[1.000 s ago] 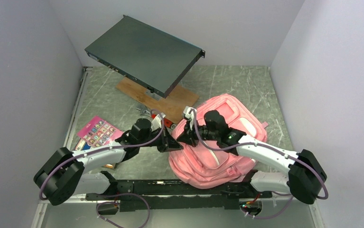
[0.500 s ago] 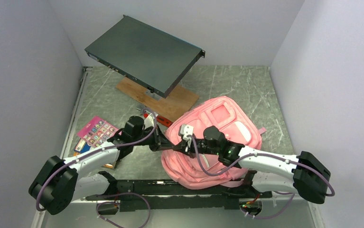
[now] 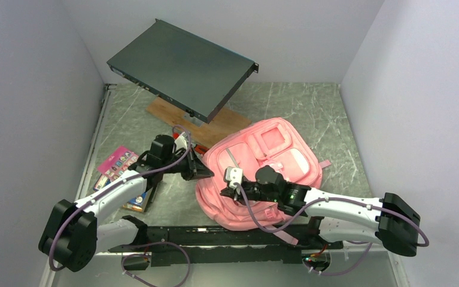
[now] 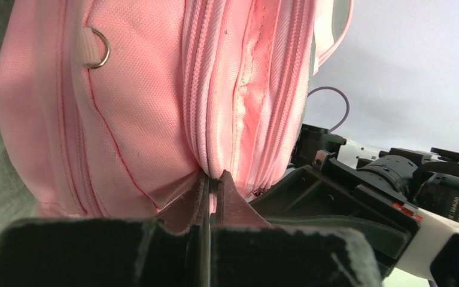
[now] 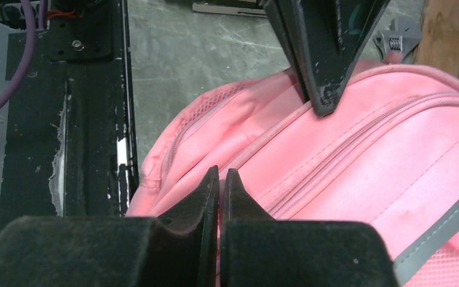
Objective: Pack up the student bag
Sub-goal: Zip the student bag at the center of the board.
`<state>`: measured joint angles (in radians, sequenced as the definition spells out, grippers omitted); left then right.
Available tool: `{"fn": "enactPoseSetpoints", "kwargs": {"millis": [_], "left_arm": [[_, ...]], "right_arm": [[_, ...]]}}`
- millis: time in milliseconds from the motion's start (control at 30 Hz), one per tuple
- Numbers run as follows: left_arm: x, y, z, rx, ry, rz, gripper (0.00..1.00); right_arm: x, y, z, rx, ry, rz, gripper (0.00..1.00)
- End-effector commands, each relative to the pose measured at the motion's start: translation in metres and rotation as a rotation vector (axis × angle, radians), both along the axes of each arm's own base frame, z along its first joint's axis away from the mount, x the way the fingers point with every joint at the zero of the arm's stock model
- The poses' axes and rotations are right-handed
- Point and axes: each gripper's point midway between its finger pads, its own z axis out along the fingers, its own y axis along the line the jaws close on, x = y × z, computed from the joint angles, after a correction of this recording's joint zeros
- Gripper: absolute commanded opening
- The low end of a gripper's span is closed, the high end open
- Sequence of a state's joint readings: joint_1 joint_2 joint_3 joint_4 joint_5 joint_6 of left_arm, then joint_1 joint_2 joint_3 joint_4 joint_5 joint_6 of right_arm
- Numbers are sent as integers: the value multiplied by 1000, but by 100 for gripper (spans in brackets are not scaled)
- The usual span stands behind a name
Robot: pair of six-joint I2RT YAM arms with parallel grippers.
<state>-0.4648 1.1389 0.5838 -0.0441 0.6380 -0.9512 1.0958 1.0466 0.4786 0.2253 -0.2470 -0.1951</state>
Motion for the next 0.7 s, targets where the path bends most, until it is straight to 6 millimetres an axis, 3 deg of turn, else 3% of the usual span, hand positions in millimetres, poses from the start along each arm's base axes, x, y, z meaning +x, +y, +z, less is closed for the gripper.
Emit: {"fn": "enactPoseSetpoints", "kwargs": {"millis": [0, 333, 533, 567, 667], "left_arm": [[44, 8, 45, -30, -199, 39, 0], [58, 21, 45, -26, -171, 70, 0], [45, 17, 26, -50, -135, 13, 0], [41, 19, 23, -38, -140, 7, 5], [33, 33, 6, 49, -156, 53, 38]], "right_arm": [[-16, -17, -38, -86, 91, 9, 0], [-18, -16, -51, -125, 95, 23, 0], [-4, -12, -34, -45, 47, -45, 0], [-1, -10, -30, -26, 38, -54, 0], [4, -5, -18, 7, 21, -65, 0]]}}
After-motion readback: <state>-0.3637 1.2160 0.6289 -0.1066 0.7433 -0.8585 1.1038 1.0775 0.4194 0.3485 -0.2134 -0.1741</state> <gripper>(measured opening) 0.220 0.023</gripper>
